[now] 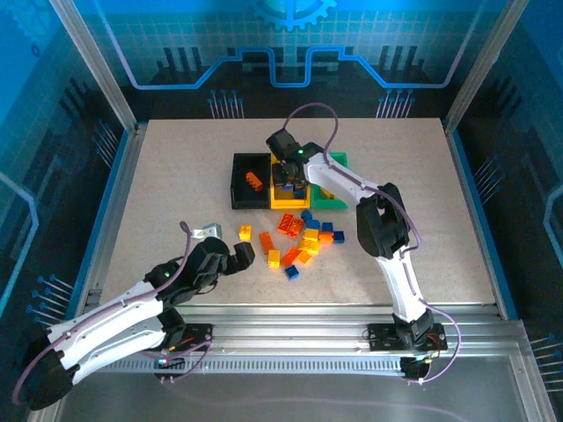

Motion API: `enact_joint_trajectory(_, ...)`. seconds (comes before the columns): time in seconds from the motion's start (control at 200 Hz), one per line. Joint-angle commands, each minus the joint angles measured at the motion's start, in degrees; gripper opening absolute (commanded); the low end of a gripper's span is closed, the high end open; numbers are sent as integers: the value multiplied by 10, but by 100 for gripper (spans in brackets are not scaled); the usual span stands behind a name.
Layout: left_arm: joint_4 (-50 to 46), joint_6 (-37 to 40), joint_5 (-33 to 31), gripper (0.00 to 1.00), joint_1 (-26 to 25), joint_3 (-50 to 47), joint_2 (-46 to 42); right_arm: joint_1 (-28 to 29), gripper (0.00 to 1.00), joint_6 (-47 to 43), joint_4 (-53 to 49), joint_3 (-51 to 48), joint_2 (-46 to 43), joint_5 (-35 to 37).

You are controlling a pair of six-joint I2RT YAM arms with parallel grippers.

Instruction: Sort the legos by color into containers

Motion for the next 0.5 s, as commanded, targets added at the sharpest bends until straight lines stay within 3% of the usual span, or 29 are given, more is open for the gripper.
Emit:
enact_joint_trajectory(0.0,12,7,11,99,5,16,-1,-3,55,16,-25,26,-8,-6)
enact_joint_trajectory(0.21,30,30,25,99,5,20,0,3,63,22,24,-51,-108,-14)
enact_joint_trajectory(0.42,62,74,70,99,5,47,60,10,64,37,115,-256,-281,-47)
enact_joint_trajectory(0.495,73,99,111,93,1,74,113,14,65,39,135,-334,-338,-54)
